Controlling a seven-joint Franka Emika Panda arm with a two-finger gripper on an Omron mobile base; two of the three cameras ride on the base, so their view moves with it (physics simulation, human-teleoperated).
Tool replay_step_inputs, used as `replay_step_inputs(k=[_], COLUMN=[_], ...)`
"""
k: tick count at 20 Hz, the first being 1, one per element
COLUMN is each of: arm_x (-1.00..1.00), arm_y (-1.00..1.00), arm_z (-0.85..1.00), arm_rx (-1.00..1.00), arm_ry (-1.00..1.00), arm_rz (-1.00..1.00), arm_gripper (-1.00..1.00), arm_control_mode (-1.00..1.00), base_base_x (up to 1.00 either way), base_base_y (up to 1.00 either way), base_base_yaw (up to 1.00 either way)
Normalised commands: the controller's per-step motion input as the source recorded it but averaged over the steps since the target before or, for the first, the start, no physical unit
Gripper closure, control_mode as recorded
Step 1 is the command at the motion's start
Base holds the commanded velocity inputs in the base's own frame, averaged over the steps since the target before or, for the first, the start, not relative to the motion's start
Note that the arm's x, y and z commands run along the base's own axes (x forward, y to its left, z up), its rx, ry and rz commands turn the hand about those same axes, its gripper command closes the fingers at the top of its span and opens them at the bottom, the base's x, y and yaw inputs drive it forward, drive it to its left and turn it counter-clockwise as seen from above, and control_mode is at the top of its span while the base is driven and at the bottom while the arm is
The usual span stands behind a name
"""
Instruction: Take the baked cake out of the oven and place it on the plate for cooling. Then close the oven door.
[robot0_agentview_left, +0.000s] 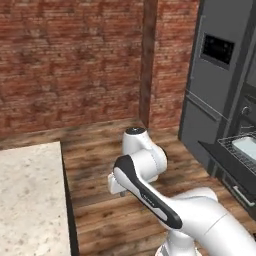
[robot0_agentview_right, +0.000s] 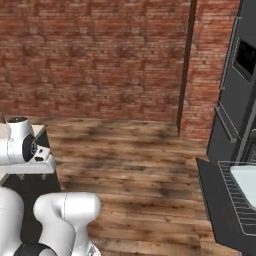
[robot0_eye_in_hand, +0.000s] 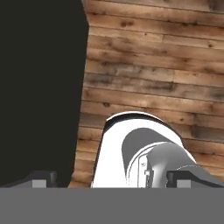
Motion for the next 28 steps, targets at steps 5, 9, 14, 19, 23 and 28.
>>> replay_step_inputs(k=[5,9,14,19,23,28], arm_x=[0.00,0.00,0.00,0.00,0.00,0.00], arm_y=[0.00,0.00,0.00,0.00,0.00,0.00], arm_z=[0.00,0.00,0.00,0.00,0.00,0.00], arm_rx=[0.00,0.00,0.00,0.00,0.00,0.00], arm_ry=[0.00,0.00,0.00,0.00,0.00,0.00], arm_rz=[0.00,0.00,0.00,0.00,0.00,0.00], arm_gripper=[-1.00,-1.00,-1.00,-1.00,-1.00,-1.00], arm_control_mode=[1.00,1.00,1.00,1.00,1.00,1.00], base_base_x=[0.17,0.25,0.29,0.40,0.42,0.52], base_base_y=[0.20,0.22,0.22,0.27,0.30,0.19], base_base_yaw=[-0.85,-0.78,-0.76,-0.64,-0.63,-0.51])
